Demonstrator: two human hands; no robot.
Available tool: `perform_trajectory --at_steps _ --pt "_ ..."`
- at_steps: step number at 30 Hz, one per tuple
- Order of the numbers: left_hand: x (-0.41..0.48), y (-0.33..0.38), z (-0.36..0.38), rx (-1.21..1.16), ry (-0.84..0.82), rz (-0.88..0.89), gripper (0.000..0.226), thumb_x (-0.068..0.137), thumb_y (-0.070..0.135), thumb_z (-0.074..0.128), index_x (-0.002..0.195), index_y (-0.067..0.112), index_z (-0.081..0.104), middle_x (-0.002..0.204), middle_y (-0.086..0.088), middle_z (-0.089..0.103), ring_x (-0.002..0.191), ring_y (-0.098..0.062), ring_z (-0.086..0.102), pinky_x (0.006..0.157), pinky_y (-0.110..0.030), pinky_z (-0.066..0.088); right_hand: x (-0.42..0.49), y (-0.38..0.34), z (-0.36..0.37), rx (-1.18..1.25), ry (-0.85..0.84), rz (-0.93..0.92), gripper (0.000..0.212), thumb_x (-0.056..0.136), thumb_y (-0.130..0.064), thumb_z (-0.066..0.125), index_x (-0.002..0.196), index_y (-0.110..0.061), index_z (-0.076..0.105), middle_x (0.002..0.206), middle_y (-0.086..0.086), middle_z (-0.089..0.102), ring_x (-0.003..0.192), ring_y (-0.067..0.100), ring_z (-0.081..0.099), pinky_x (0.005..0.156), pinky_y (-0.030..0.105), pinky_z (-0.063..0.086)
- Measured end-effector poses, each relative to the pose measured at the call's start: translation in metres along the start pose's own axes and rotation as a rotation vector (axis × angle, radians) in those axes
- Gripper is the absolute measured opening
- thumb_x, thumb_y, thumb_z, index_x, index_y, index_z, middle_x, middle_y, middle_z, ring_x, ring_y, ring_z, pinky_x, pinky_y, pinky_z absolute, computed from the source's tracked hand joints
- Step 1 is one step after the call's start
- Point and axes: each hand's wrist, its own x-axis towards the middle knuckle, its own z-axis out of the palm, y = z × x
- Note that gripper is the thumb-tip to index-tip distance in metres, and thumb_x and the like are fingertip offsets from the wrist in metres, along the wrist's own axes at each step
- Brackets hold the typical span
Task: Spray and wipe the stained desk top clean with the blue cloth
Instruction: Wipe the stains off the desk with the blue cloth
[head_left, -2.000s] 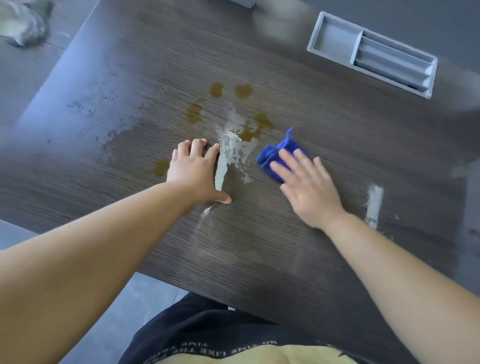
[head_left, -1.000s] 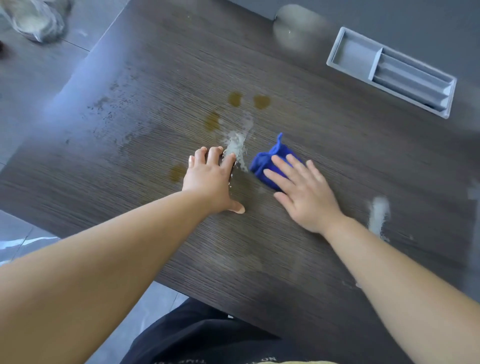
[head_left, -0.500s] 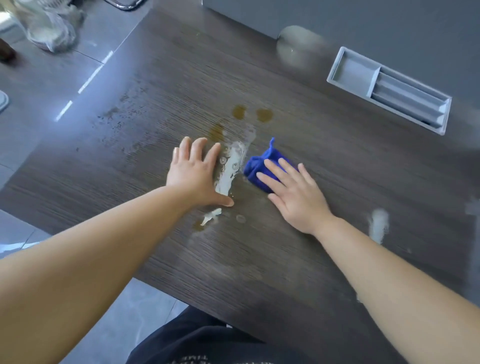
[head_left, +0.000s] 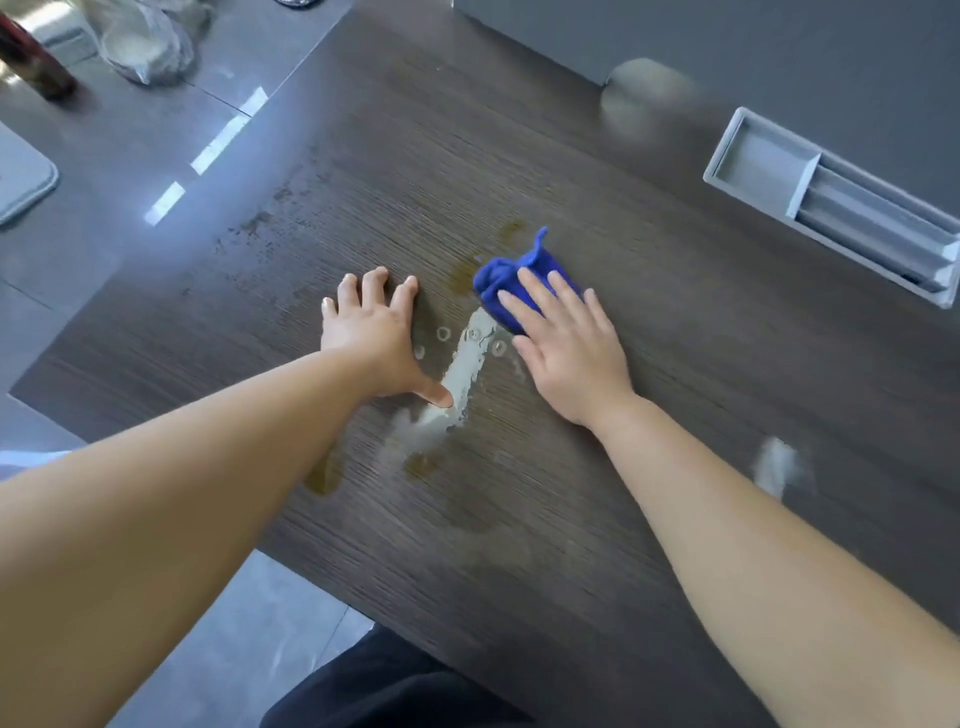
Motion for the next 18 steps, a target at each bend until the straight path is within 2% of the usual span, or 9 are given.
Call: perform_trajectory --at_steps 2,4,7,9,11,15,16,18 --pt "0.001 0.001 -0.001 0.007 -0.006 0.003 0.139 0.04 0.074 0.076 0.149 0.025 0.006 0.154 -0.008 0.005 0.141 -0.036 0.004 0.115 -0.052 0.012 -0.001 0.027 -0.006 0.015 0.018 0.099 0.05 0.098 -0.038 0.026 0.146 -0.027 0.033 0.156 -0.001 0.024 0.143 0.027 0.02 0.113 0.051 0.015" --pt "0.002 0.002 -0.002 0.013 -0.017 0.0 0.139 0.04 0.074 0.076 0.149 0.025 0.005 0.154 -0.008 0.005 0.141 -0.036 0.004 0.115 -0.053 0.013 0.02 0.042 -0.01 0.02 0.036 0.31 0.048 0.101 -0.036 0.028 0.148 -0.03 0.026 0.158 -0.003 0.015 0.145 0.024 0.013 0.115 0.049 0.01" --pt "0.002 0.004 -0.004 0.012 -0.03 0.0 0.139 0.04 0.073 0.077 0.149 0.024 0.006 0.153 -0.01 0.006 0.14 -0.037 0.005 0.114 -0.053 0.014 0.069 0.03 -0.017 0.058 0.064 0.586 0.05 0.102 -0.038 0.025 0.15 -0.032 0.014 0.16 -0.005 0.002 0.146 0.022 0.002 0.117 0.048 0.003" --pt "0.002 0.004 -0.005 0.007 -0.04 -0.004 0.138 0.041 0.072 0.077 0.149 0.025 0.005 0.153 -0.01 0.005 0.14 -0.037 0.005 0.114 -0.053 0.014 0.089 0.01 -0.016 0.109 0.058 0.653 0.051 0.102 -0.04 0.023 0.151 -0.032 0.01 0.16 -0.006 -0.003 0.146 0.022 -0.002 0.117 0.048 0.0" --pt "0.001 0.003 -0.004 0.005 -0.033 -0.002 0.138 0.041 0.072 0.077 0.149 0.025 0.006 0.153 -0.01 0.005 0.14 -0.036 0.005 0.114 -0.053 0.014 0.081 -0.01 -0.009 0.074 0.043 0.503 0.051 0.102 -0.04 0.024 0.151 -0.031 0.012 0.16 -0.004 0.0 0.146 0.024 0.0 0.116 0.048 0.002" --pt "0.0 0.003 -0.003 -0.001 -0.022 0.003 0.139 0.04 0.073 0.077 0.149 0.024 0.006 0.154 -0.009 0.005 0.14 -0.036 0.005 0.114 -0.053 0.014 0.016 -0.007 0.0 -0.009 -0.013 -0.114 0.049 0.098 -0.038 0.029 0.145 -0.026 0.035 0.155 0.001 0.026 0.142 0.029 0.023 0.113 0.052 0.017" --pt "0.0 0.002 -0.002 -0.003 -0.024 0.006 0.139 0.04 0.072 0.077 0.149 0.024 0.005 0.154 -0.009 0.005 0.14 -0.036 0.004 0.114 -0.053 0.014 0.007 0.008 -0.002 -0.017 -0.03 -0.191 0.049 0.096 -0.039 0.029 0.143 -0.026 0.04 0.153 0.001 0.031 0.14 0.029 0.028 0.111 0.052 0.02" --pt "0.0 0.002 -0.003 -0.007 -0.034 0.012 0.14 0.041 0.072 0.077 0.149 0.024 0.004 0.154 -0.009 0.004 0.141 -0.037 0.003 0.114 -0.054 0.013 0.014 0.042 -0.011 -0.021 -0.026 -0.128 0.051 0.095 -0.04 0.028 0.143 -0.027 0.04 0.153 -0.001 0.03 0.141 0.027 0.027 0.112 0.054 0.019"
